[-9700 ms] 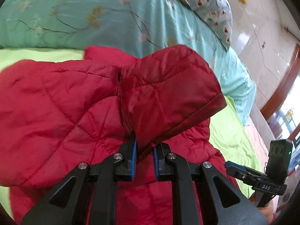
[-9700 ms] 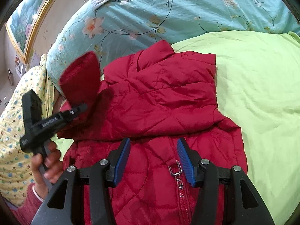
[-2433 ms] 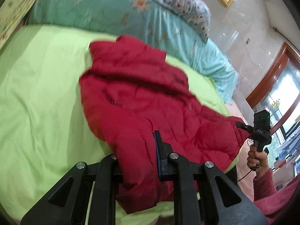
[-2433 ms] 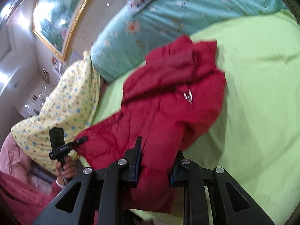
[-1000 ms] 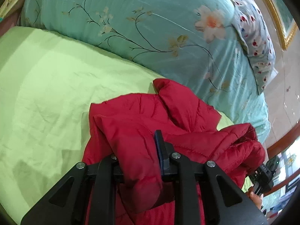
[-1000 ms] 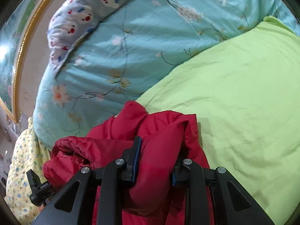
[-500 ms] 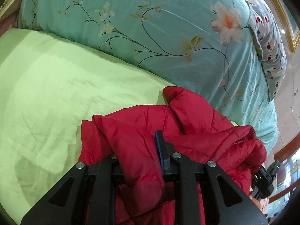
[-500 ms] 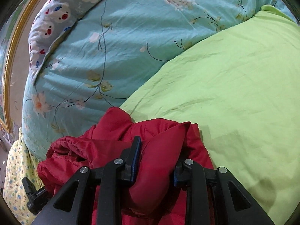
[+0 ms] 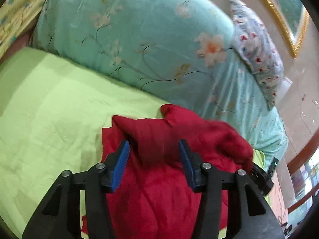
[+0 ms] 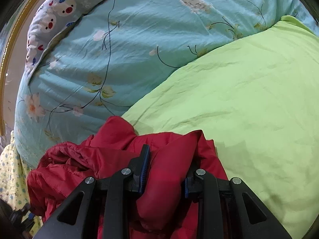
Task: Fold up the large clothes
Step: 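Open both tools and release the folded hem onto the coat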
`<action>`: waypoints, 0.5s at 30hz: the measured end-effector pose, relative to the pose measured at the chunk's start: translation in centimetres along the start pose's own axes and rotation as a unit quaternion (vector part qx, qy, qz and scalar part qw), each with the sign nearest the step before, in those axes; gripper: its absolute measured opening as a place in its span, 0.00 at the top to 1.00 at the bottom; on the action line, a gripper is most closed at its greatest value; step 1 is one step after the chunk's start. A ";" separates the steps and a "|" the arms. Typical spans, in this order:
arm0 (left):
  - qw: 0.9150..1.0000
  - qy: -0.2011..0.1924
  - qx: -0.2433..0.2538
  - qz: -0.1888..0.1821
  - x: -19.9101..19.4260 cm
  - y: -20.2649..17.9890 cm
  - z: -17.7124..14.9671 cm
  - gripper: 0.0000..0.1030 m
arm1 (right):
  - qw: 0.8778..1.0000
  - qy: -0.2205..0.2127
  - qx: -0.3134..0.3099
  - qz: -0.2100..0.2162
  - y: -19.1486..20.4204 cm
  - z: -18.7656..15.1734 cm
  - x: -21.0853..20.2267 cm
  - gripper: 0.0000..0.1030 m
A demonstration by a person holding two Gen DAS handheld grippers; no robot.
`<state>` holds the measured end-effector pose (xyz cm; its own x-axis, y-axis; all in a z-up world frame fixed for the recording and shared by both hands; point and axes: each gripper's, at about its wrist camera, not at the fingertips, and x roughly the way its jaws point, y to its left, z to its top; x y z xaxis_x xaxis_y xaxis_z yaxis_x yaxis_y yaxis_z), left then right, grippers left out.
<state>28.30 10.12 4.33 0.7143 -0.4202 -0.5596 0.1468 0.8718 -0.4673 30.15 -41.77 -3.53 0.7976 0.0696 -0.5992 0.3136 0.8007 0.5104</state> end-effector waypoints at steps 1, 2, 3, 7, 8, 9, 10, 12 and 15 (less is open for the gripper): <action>1.000 0.005 0.017 -0.007 -0.1 -0.8 -0.4 0.52 | 1.000 0.000 0.000 -0.003 0.0 0.1 0.2 0.74; 0.999 0.016 0.036 -0.010 0.1 -1.8 -1.0 0.52 | 1.000 0.000 0.000 -0.007 0.1 0.2 0.5 0.74; 0.998 0.023 0.050 -0.011 0.4 -2.5 -1.5 0.52 | 1.000 0.000 -0.002 -0.009 0.2 0.2 0.7 0.74; 0.990 0.062 0.127 0.003 3.1 -6.3 -4.8 0.52 | 1.000 0.011 -0.008 -0.016 0.6 0.5 1.6 0.74; 0.988 0.070 0.138 0.018 3.8 -6.8 -5.4 0.52 | 1.000 0.015 -0.008 -0.014 0.6 0.6 1.7 0.73; 0.985 0.077 0.147 0.039 4.9 -7.1 -6.0 0.52 | 1.000 0.019 -0.005 -0.011 0.6 0.7 1.6 0.72; 0.984 0.078 0.151 0.059 6.0 -7.1 -6.4 0.52 | 1.000 0.023 0.000 -0.002 0.6 0.8 1.4 0.69; 0.982 0.077 0.152 0.077 7.2 -6.7 -6.5 0.52 | 0.999 0.023 0.013 0.021 0.4 1.0 0.3 0.62; 0.983 0.070 0.143 0.088 8.5 -6.0 -6.1 0.52 | 0.999 0.003 0.014 0.049 0.6 1.1 -3.1 0.50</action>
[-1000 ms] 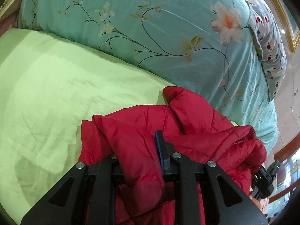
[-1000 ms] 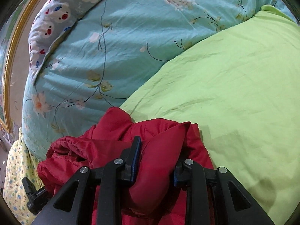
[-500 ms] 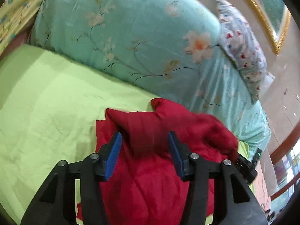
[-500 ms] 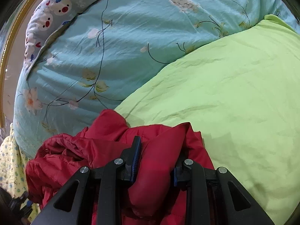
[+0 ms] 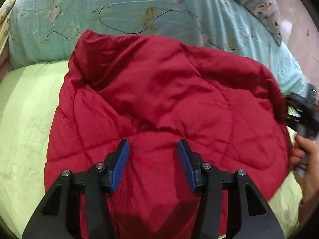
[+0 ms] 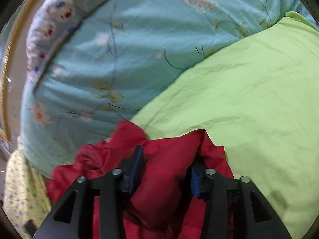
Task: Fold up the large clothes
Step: 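Open both tools and release the folded hem onto the coat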
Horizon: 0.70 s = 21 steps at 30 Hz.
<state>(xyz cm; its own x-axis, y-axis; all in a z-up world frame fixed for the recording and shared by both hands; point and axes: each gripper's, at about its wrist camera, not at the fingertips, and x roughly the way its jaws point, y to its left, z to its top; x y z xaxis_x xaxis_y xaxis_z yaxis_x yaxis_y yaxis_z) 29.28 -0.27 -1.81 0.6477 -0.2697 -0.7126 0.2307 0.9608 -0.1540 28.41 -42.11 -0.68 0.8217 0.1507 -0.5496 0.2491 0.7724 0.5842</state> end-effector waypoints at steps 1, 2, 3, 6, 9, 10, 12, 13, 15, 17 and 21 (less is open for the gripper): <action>1.000 -0.002 -0.003 0.004 0.2 0.0 0.2 0.52 | 1.000 -0.011 -0.007 0.003 0.4 -0.2 -1.0 0.41; 1.000 -0.005 -0.002 0.008 0.4 -0.1 0.3 0.52 | 0.999 -0.026 -0.023 0.005 0.9 -0.5 -2.4 0.32; 1.000 -0.006 -0.001 0.011 0.6 -0.2 0.3 0.52 | 0.998 -0.040 -0.044 0.006 1.5 -1.0 -3.7 0.30; 1.000 -0.011 0.000 0.017 0.8 -0.4 0.5 0.52 | 0.990 -0.045 -0.131 0.000 4.0 -3.1 -5.6 0.28; 1.000 -0.011 0.000 0.020 0.6 -0.6 0.9 0.52 | 0.973 0.007 -0.228 -0.030 6.2 -5.4 -3.8 0.27; 1.000 -0.011 0.002 0.021 0.5 -0.6 1.1 0.52 | 0.967 0.019 -0.251 -0.043 6.7 -5.9 -2.9 0.27; 1.000 -0.011 0.005 0.023 0.2 -0.4 0.9 0.52 | 0.958 0.046 -0.277 -0.063 6.9 -6.4 -0.9 0.28; 1.000 -0.011 0.005 0.025 0.3 -0.2 1.2 0.52 | 0.955 0.062 -0.280 -0.076 6.8 -6.4 0.3 0.29; 0.999 -0.011 0.001 0.037 0.6 0.1 2.2 0.52 | 0.951 0.083 -0.279 -0.102 6.1 -6.1 2.2 0.29; 0.999 -0.009 -0.006 0.045 1.3 0.9 3.0 0.52 | 0.953 0.088 -0.267 -0.111 5.2 -5.5 3.5 0.22; 0.998 0.003 -0.037 0.051 2.8 2.6 4.3 0.52 | 0.972 0.098 -0.184 -0.109 1.9 -3.6 4.9 0.14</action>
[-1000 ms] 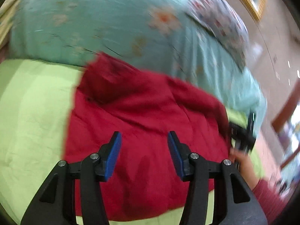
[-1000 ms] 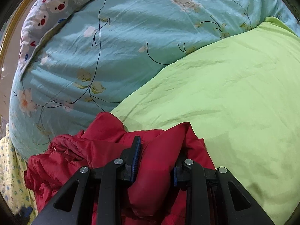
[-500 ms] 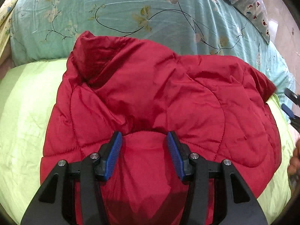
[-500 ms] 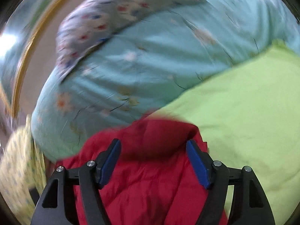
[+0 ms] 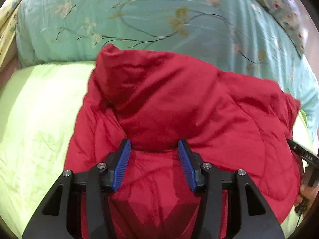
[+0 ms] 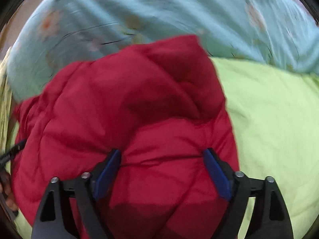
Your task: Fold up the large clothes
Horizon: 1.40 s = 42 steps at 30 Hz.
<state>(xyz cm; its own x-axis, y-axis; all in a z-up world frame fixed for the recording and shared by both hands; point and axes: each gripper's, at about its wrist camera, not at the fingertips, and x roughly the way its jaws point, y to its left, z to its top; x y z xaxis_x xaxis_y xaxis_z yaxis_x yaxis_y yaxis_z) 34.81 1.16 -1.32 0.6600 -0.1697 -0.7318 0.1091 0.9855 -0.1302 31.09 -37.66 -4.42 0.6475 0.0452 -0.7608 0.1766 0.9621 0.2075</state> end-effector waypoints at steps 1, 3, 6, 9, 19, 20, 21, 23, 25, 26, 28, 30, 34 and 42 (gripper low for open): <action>1.000 0.003 -0.005 0.001 0.3 0.2 0.2 0.52 | 0.999 0.004 0.030 0.011 -1.1 0.0 0.4 0.13; 1.000 0.010 -0.009 0.001 1.1 0.2 0.6 0.52 | 0.998 0.008 0.064 0.027 -2.4 0.0 0.8 0.13; 1.000 0.016 -0.007 0.004 2.3 0.0 1.0 0.52 | 0.997 0.010 0.068 0.027 -2.7 -0.1 0.8 0.13; 1.000 0.016 -0.001 0.008 3.1 0.0 1.0 0.52 | 0.997 0.010 0.068 0.022 -2.6 -0.1 1.0 0.13; 1.000 0.018 0.004 0.009 3.8 -0.5 1.1 0.52 | 0.998 0.007 0.065 0.014 -1.4 -0.8 1.1 0.13; 1.000 0.019 0.003 0.008 3.6 -0.6 1.0 0.52 | 0.998 0.008 0.064 0.013 -1.6 -0.7 1.1 0.13; 1.000 0.020 0.002 0.005 3.4 -0.5 0.9 0.52 | 0.998 0.008 0.064 0.012 -1.8 -0.8 1.3 0.12; 1.000 0.019 -0.004 -0.006 2.5 -0.2 0.9 0.52 | 0.998 0.009 0.063 0.012 -1.8 -0.8 1.5 0.12; 1.000 0.014 -0.008 -0.019 1.1 0.2 0.5 0.52 | 0.998 0.009 0.063 0.013 -1.8 -0.9 1.4 0.11; 1.000 0.010 -0.009 -0.025 0.4 0.4 0.3 0.52 | 0.998 0.010 0.063 0.014 -1.9 -0.8 1.5 0.11; 0.999 0.001 -0.013 -0.041 -1.4 0.9 -0.5 0.52 | 0.998 0.010 0.065 0.015 -2.0 -0.8 1.5 0.11; 0.998 -0.008 -0.017 -0.056 -3.2 1.5 -1.3 0.52 | 0.998 0.010 0.064 0.014 -2.0 -0.8 1.3 0.11; 0.997 -0.016 -0.030 -0.074 -5.8 2.9 -2.9 0.52 | 0.998 0.001 0.060 0.012 -1.8 -0.8 0.6 0.11; 0.997 -0.013 -0.047 -0.061 -6.5 5.6 -4.8 0.51 | 0.998 -0.016 0.055 0.027 -2.3 -1.2 -2.6 0.11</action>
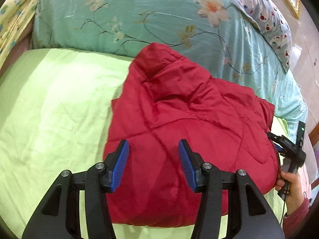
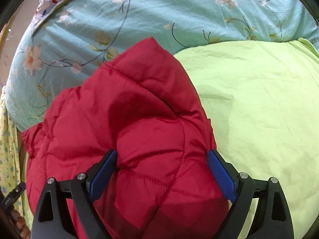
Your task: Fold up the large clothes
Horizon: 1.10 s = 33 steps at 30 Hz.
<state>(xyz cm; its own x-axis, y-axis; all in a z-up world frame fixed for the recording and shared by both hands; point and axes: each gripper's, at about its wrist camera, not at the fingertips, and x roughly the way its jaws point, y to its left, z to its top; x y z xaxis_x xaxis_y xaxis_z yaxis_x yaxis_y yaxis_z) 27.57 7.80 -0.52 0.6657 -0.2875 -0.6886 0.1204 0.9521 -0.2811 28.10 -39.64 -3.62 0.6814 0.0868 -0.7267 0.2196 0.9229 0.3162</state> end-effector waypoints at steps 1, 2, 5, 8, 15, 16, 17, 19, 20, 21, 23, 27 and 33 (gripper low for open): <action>1.000 -0.001 -0.004 0.000 0.0 0.4 -0.1 0.51 | 1.000 0.000 -0.004 0.003 0.0 0.0 -0.5 0.10; 1.000 -0.001 -0.006 0.000 0.0 0.4 -0.1 0.50 | 1.000 -0.001 -0.007 0.006 -0.1 -0.1 -1.1 0.09; 1.000 0.001 -0.019 -0.009 0.1 1.2 -0.2 0.42 | 1.000 0.001 -0.010 0.022 -0.8 -0.6 -2.6 0.09; 0.999 0.004 -0.036 -0.029 0.2 2.0 -0.4 0.37 | 0.999 0.006 0.000 0.037 -2.1 -1.2 -3.9 0.09; 0.993 0.015 -0.084 -0.083 1.4 4.1 -0.6 0.30 | 0.996 0.033 0.046 0.075 -4.6 -3.0 -3.9 0.09; 0.992 0.017 -0.092 -0.089 1.6 4.4 -0.6 0.30 | 0.995 0.037 0.051 0.077 -4.8 -3.2 -3.8 0.09; 0.991 0.020 -0.099 -0.093 1.9 4.7 -0.6 0.30 | 0.994 0.040 0.055 0.080 -5.0 -3.4 -3.7 0.09; 0.988 0.027 -0.112 -0.103 2.4 5.3 -0.7 0.25 | 0.993 0.045 0.061 0.089 -5.3 -3.7 -3.3 0.09; 0.986 0.034 -0.121 -0.109 2.9 5.7 -0.8 0.21 | 0.992 0.049 0.065 0.096 -5.4 -3.8 -3.0 0.09; 0.984 0.040 -0.129 -0.117 3.4 5.9 -0.9 0.21 | 0.991 0.054 0.069 0.102 -5.5 -4.0 -2.8 0.09; 0.978 0.053 -0.142 -0.139 4.4 6.3 -1.2 0.19 | 0.989 0.065 0.076 0.112 -5.6 -4.2 -1.9 0.09; 0.967 0.067 -0.165 -0.181 6.0 6.4 -1.3 0.17 | 0.981 0.086 0.097 0.143 -5.6 -4.5 0.0 0.05; 0.964 0.091 -0.157 -0.196 7.8 4.9 -1.1 0.02 | 0.977 0.090 0.096 0.171 -4.6 -4.2 1.4 0.01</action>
<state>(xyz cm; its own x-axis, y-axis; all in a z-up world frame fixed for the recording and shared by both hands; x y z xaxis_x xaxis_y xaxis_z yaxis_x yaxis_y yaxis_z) 32.54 10.14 -7.99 0.4712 -0.6592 -0.5860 0.0893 0.6967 -0.7118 25.15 -42.18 -8.63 0.6073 0.4578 -0.6493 0.1391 0.7433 0.6543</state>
